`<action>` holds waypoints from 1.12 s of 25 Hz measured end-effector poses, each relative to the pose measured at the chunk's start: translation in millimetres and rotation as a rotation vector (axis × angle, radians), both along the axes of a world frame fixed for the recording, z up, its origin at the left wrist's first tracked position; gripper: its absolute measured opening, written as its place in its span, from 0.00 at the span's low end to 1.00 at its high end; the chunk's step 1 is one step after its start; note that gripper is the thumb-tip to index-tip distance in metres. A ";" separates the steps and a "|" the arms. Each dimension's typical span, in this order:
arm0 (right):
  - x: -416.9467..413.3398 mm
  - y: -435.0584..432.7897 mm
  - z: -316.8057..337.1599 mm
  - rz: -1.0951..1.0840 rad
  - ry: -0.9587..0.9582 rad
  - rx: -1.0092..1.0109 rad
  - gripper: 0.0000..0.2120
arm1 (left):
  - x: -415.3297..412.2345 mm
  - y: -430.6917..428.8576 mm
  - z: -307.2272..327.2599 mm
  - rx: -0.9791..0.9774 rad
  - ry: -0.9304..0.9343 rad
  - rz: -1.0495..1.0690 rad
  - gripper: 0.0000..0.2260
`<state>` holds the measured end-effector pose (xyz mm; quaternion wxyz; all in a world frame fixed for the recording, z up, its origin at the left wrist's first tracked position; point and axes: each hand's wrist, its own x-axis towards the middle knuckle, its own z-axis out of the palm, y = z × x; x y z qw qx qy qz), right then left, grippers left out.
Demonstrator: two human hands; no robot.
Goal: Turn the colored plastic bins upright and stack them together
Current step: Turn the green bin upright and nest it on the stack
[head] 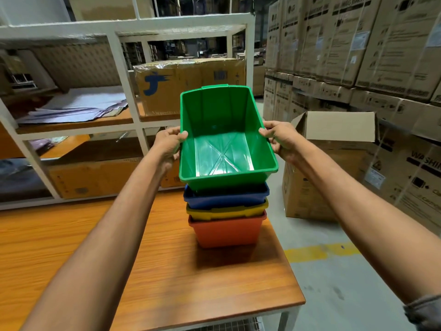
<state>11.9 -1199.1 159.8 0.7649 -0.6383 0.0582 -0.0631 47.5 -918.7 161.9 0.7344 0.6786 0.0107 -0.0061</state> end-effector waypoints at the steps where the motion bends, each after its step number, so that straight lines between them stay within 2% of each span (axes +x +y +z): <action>1: 1.4 -1.3 0.9 -0.003 -0.005 0.001 0.16 | 1.0 0.1 0.6 -0.001 -0.008 -0.008 0.15; 7: 8.3 -6.2 4.1 -0.006 -0.024 0.002 0.15 | 10.6 3.4 1.9 0.012 -0.016 0.001 0.19; 13: 6.6 2.8 -10.4 -0.001 0.073 0.026 0.16 | 5.3 -1.2 -14.4 -0.002 0.089 0.010 0.15; 21: 15.9 3.3 -24.7 0.004 0.128 0.008 0.16 | 12.2 0.4 -29.3 0.000 0.109 0.021 0.16; 28: 29.9 2.0 -49.7 0.006 0.279 -0.012 0.17 | 23.9 0.5 -55.9 0.055 0.201 0.029 0.14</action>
